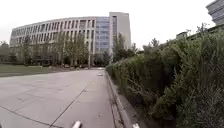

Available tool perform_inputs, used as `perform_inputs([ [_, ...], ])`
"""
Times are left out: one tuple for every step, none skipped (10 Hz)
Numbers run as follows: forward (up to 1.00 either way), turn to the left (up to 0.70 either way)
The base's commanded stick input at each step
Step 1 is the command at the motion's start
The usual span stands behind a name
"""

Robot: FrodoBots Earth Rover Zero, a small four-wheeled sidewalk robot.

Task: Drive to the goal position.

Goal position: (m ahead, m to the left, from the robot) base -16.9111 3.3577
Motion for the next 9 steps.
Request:
perform_inputs([
  [0.00,0.00],
  [0.00,0.00],
  [0.00,0.00],
  [0.00,0.00],
  [0.00,0.38],
  [0.00,0.70],
  [0.00,0.70],
  [0.00,0.70],
  [0.00,0.70],
])
